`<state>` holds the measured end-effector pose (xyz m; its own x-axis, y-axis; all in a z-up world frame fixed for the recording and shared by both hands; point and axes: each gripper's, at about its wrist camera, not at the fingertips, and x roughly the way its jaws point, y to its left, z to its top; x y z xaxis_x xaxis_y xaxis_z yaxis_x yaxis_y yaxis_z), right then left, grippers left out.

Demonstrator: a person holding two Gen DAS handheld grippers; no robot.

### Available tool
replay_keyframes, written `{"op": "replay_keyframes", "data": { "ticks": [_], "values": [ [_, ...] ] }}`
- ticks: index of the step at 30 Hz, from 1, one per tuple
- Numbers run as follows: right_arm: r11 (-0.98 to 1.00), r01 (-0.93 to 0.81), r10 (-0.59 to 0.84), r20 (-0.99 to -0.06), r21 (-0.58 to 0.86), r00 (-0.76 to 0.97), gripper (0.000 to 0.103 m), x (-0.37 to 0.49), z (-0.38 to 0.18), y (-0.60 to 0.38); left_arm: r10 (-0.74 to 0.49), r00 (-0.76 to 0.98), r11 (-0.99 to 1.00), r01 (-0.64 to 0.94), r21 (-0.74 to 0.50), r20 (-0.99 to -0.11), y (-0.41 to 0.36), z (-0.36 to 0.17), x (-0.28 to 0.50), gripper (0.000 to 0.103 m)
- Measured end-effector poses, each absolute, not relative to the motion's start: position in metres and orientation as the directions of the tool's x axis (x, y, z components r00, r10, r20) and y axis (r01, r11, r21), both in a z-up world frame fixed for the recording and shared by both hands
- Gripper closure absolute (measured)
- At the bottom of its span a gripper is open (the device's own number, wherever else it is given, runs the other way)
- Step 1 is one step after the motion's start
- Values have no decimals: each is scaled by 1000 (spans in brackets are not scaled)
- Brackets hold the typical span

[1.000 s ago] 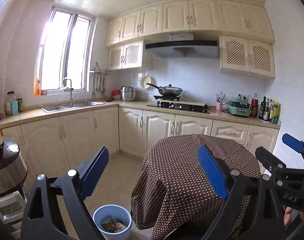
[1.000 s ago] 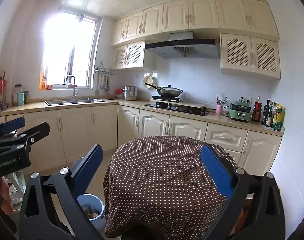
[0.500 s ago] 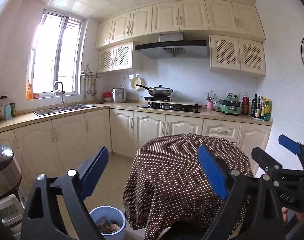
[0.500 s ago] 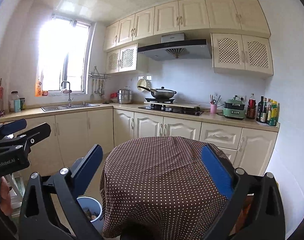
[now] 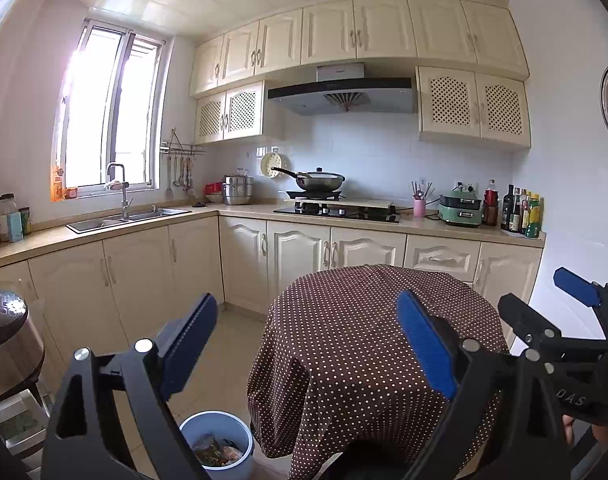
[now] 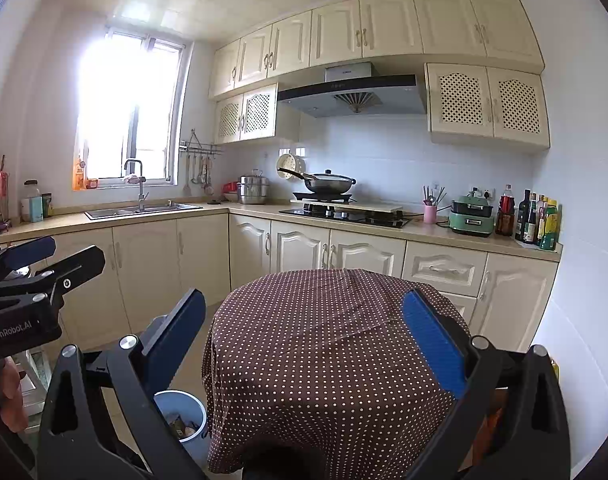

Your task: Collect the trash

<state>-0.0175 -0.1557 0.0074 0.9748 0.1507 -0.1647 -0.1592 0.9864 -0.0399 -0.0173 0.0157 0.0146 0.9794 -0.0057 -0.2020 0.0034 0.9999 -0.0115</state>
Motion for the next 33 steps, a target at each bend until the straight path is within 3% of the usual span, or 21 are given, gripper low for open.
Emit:
{"op": "replay_keyframes", "data": {
  "ticks": [33],
  "values": [
    [984, -175, 167, -186, -28, 968, 7, -15, 3, -156, 3, 977, 1000, 0, 16, -213, 7, 11, -16, 14]
  ]
}}
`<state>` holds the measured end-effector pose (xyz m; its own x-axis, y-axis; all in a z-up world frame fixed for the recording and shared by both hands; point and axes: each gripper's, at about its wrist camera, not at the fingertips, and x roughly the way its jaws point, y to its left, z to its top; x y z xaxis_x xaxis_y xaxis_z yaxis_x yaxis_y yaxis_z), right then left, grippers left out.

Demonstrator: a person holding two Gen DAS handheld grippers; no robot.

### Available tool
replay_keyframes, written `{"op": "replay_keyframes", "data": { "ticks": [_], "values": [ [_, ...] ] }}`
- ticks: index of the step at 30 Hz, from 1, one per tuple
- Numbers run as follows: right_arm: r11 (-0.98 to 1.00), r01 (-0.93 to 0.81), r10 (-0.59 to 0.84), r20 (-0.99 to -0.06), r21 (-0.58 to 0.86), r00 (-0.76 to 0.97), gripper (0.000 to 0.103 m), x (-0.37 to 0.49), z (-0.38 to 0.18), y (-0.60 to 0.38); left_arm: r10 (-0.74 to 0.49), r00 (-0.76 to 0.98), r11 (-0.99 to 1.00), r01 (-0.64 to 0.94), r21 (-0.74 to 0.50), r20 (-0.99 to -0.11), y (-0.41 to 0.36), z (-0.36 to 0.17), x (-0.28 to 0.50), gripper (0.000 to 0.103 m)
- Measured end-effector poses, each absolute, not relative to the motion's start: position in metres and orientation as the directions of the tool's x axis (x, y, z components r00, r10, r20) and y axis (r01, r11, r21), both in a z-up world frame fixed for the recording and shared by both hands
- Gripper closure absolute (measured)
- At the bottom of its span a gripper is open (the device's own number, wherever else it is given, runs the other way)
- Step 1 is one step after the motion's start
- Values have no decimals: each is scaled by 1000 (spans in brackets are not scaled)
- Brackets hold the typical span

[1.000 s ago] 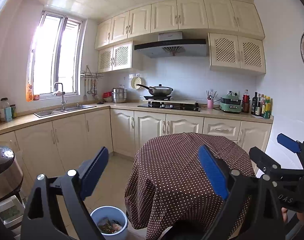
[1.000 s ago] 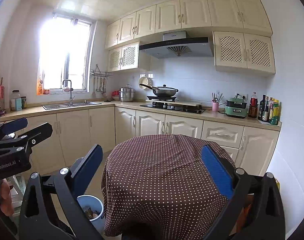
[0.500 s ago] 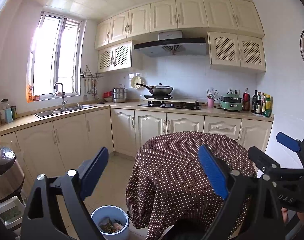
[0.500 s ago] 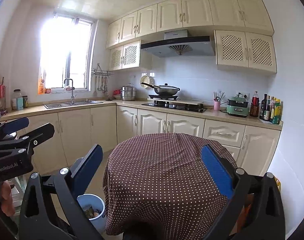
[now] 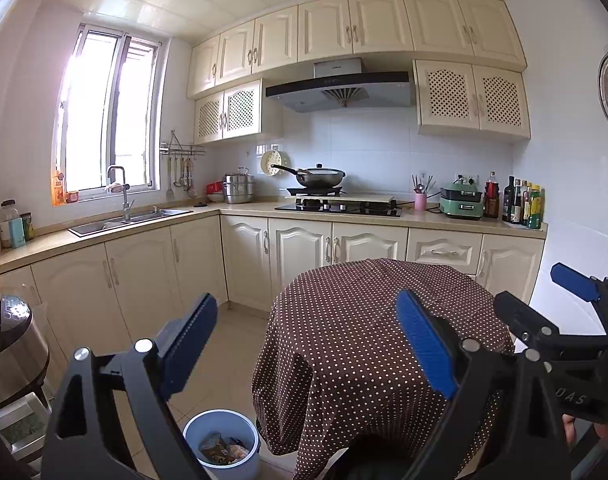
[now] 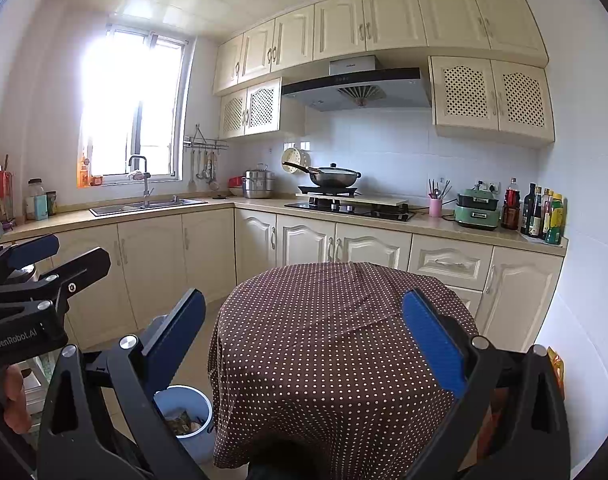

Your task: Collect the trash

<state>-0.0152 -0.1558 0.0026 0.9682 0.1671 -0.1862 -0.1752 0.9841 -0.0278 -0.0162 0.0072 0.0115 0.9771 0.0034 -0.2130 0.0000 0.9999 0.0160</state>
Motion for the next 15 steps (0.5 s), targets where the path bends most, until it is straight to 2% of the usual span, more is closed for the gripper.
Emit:
{"op": "replay_keyframes", "data": {
  "ticks": [15],
  "values": [
    [984, -177, 169, -189, -27, 967, 7, -15, 1, -156, 4, 976, 1000, 0, 20, -216, 5, 9, -17, 14]
  ]
}}
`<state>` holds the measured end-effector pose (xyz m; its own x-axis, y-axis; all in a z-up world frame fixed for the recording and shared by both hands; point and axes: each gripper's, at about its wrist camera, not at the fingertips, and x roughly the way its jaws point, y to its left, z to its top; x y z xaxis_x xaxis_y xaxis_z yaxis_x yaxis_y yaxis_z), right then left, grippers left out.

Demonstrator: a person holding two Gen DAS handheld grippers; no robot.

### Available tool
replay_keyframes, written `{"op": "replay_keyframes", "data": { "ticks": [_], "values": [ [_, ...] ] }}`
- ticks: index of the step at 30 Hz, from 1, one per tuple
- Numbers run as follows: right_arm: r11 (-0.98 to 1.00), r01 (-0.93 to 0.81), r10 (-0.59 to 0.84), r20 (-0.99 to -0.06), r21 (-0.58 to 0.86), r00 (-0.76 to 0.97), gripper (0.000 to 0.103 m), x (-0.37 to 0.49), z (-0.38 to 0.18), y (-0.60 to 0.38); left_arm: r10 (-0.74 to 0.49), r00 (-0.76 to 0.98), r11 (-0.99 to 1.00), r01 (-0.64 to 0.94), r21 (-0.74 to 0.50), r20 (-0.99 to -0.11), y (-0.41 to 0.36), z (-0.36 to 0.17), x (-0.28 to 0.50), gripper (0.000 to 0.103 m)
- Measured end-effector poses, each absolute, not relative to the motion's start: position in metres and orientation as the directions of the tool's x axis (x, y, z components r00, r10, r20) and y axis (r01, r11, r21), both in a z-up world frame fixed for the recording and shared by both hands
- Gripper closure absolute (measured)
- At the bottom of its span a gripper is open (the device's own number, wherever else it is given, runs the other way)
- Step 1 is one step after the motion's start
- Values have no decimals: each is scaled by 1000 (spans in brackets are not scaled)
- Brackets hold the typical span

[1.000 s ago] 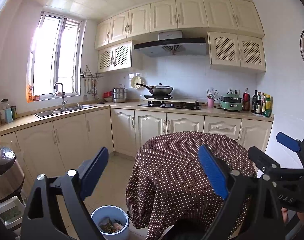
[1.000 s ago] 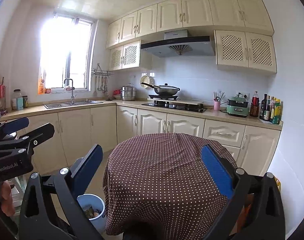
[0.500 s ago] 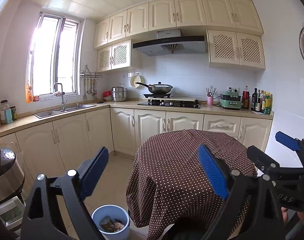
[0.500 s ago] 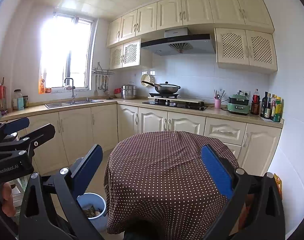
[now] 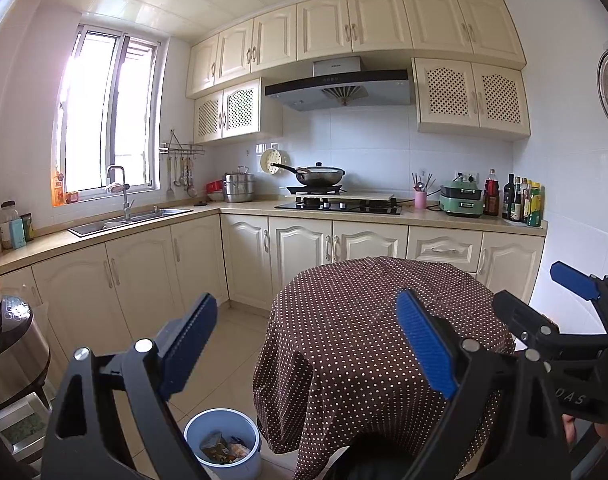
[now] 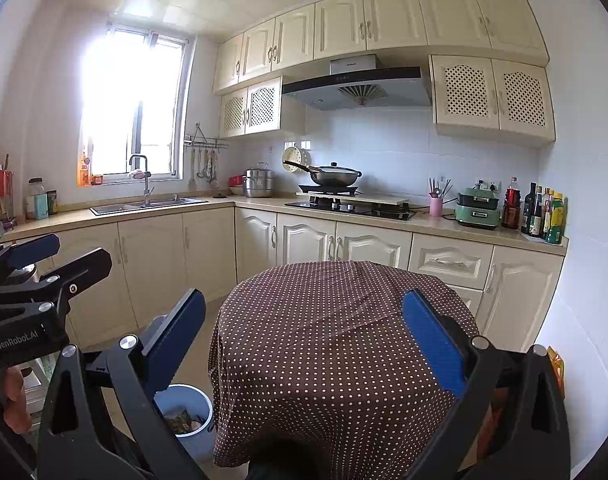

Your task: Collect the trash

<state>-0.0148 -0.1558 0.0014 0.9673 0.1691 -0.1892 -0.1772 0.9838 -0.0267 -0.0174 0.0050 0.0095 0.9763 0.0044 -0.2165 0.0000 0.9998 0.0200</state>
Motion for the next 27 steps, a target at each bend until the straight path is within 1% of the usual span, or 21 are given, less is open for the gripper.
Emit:
{"op": "replay_keyframes", "data": {
  "ticks": [27],
  "values": [
    [982, -189, 182, -201, -17, 963, 7, -13, 0, -159, -2, 975, 1000, 7, 24, -223, 8, 7, -17, 14]
  ]
}}
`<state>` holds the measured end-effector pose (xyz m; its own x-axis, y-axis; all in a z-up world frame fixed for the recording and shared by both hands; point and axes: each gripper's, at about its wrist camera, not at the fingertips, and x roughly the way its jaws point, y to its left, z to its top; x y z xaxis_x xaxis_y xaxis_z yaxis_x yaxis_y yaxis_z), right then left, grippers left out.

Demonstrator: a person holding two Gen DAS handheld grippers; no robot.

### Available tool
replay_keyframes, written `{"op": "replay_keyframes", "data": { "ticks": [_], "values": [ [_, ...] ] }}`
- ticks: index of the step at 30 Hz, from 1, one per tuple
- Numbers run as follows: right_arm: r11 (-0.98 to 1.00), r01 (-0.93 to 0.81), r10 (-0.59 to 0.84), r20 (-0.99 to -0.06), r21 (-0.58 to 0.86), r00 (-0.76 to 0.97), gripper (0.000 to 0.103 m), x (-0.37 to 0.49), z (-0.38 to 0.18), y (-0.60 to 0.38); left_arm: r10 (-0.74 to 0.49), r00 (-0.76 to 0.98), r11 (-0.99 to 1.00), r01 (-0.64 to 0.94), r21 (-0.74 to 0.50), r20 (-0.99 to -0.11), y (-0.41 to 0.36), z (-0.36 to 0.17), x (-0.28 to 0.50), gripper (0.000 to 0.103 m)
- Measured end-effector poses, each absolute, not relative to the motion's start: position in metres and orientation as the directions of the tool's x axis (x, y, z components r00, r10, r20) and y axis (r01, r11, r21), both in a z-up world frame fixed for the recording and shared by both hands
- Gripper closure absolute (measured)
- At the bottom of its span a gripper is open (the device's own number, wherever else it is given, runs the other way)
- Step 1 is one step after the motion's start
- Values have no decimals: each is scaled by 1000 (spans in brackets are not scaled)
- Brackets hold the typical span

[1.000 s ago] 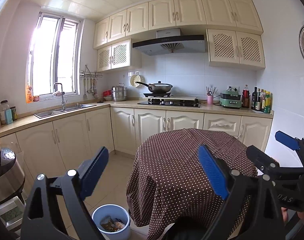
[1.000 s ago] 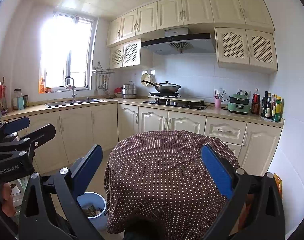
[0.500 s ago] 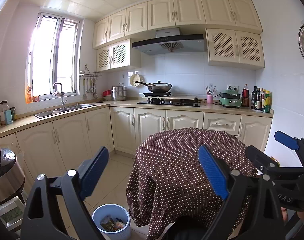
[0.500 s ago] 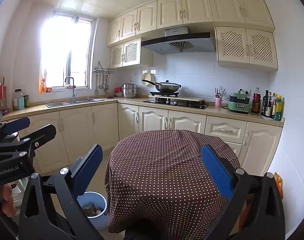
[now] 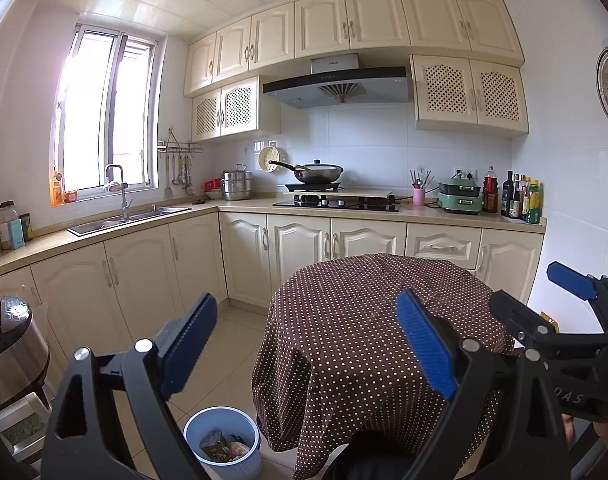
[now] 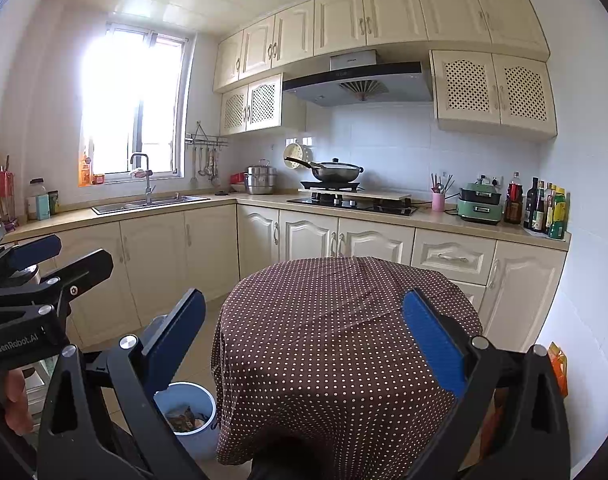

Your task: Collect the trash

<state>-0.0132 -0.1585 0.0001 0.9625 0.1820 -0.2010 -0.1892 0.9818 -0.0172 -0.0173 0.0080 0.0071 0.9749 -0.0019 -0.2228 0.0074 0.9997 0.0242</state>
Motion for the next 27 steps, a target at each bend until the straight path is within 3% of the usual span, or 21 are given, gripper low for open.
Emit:
{"op": "replay_keyframes", "data": {
  "ticks": [27],
  "values": [
    [979, -202, 193, -206, -24, 959, 7, -7, 2, -156, -7, 973, 1000, 13, 25, -231, 10, 4, -16, 14]
  ]
}}
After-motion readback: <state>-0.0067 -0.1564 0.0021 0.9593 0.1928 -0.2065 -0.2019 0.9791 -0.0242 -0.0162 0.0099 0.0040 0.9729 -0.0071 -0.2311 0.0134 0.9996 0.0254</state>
